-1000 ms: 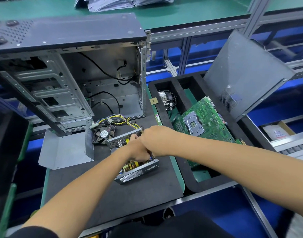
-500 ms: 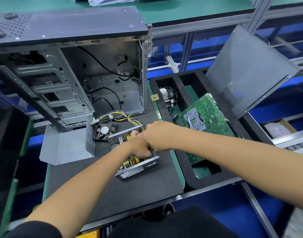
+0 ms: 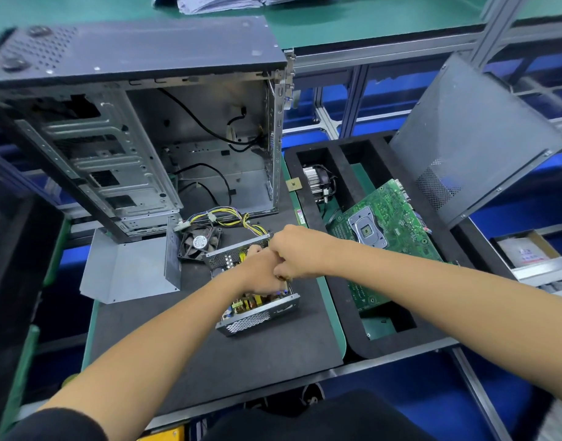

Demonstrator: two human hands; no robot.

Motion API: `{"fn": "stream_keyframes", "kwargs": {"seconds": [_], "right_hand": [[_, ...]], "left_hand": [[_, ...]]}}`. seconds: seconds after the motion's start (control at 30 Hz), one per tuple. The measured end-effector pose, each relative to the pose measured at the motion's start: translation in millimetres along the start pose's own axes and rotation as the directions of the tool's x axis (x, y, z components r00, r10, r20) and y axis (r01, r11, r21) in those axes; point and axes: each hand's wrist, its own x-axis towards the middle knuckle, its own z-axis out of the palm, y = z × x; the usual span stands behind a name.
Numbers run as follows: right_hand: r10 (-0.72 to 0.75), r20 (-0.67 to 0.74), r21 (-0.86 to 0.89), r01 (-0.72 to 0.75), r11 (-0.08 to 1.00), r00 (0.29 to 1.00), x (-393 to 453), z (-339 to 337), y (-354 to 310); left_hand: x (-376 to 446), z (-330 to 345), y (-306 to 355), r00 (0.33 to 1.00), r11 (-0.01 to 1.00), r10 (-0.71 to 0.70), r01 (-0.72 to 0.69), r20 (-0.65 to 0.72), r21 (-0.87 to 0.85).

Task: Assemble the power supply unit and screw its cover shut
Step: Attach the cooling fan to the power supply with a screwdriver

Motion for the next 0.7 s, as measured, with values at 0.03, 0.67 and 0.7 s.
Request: {"fn": "stream_keyframes", "kwargs": {"seconds": [0.03,0.67,0.7], "right_hand": [[0.014,-0.027,0.067,-0.012,0.998,1.000,0.4,-1.0,0.6],[0.372,-0.074,0.399,-0.314,0.861,0.925,82.7,-14.1,68.1],[0.372,-0.067,0.401,-0.316,0.860,0.926,86.3,-10.8,68.5]], "left_hand": [[-0.9,-4.5,1.4,1.000,0.994,-0.026,0.025,-0.005,-0.109],[72.4,-74.8,-47.4,0.968,0.981,-0.138,0.162,-0.212,0.103],[77.2,-71.7,-50.7,0.973,0.978,-0.129,0.157,-0.193,0.140]]}}
